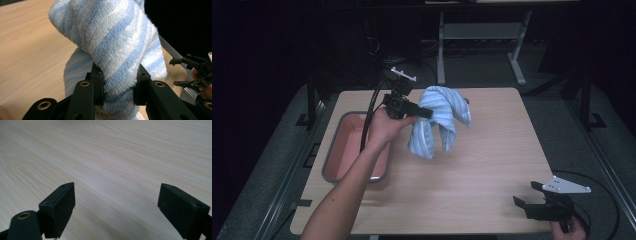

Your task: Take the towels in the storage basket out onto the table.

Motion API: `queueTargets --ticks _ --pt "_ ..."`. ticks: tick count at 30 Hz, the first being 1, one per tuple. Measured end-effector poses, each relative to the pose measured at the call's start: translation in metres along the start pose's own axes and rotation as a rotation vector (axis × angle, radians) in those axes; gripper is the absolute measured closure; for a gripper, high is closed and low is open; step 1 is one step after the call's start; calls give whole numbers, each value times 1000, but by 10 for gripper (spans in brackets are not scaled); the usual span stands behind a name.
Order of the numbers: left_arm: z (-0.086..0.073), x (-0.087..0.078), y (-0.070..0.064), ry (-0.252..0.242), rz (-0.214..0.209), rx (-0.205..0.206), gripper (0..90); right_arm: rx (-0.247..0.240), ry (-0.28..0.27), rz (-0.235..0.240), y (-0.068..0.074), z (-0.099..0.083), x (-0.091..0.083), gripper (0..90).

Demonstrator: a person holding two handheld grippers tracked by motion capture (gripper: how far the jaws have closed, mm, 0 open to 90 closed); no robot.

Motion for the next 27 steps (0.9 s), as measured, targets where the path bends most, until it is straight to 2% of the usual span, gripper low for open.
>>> queueTargets --ticks 2,12,18,21,26,27 --pt "-1 5 0 15 -2 7 682 -1 1 2 1 0 0 140" --pt "-1 24 -2 26 -18 0 681 -1 -14 -9 2 1 -4 140" --pt "-1 40 -6 46 -33 12 682 4 -9 -10 3 0 -4 140" --pt "-1 48 -6 48 -39 5 682 9 -15 -17 2 0 -5 140" --pt "-3 59 -5 56 -41 0 682 16 -18 -18 1 -1 -6 140" --pt "-3 61 -5 53 -31 3 682 23 -18 -17 1 -1 -6 140"
Point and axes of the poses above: each handheld gripper's, and its own axes: x roughly forward along the jaws, z roughly out of its top, y roughly to its left, the point moved 5 cm from there along x, roughly forward along the jaws, and after that the axes turned 2 degrees about y, right-handed, at the moved point
